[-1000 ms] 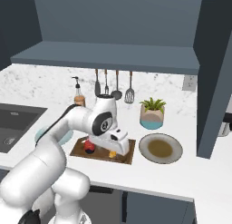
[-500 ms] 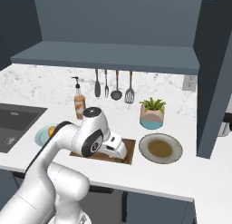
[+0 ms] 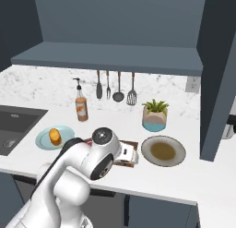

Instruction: From the different types of pastries on the counter, select a croissant and place it on the cutting board. Then retrieve a jar of jam from the cabinet and place it alongside the croissant on the cutting board.

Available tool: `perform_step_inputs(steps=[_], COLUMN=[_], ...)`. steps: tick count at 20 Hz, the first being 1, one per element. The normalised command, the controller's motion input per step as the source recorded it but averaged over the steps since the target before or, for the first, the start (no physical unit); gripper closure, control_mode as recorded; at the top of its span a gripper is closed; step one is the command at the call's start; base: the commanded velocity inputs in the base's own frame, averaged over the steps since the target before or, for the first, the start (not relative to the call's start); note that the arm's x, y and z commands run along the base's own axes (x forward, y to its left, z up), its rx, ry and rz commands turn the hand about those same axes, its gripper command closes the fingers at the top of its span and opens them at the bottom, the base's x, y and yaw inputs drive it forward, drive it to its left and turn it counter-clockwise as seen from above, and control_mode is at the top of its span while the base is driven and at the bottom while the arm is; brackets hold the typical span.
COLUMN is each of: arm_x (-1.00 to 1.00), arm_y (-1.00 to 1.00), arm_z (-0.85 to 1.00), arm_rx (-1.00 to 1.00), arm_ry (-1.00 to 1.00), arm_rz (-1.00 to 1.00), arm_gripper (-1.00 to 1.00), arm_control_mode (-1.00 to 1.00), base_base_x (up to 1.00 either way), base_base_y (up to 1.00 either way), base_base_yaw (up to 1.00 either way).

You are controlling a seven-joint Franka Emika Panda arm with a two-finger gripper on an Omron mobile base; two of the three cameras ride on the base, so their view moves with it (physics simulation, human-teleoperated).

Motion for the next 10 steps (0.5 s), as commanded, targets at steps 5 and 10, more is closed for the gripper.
perform_step_inputs(steps=[5, 10], arm_x=[0.11, 0.16], arm_y=[-0.38, -0.12], arm_z=[0.05, 0.03], arm_rx=[0.00, 0.00], arm_ry=[-0.11, 0.00], arm_rz=[0.13, 0.06], arm_gripper=[-1.00, -1.00], arm_control_mode=[-1.00, -1.00], base_base_x=[0.00, 0.00], base_base_y=[0.00, 0.00], base_base_yaw=[0.00, 0.00])
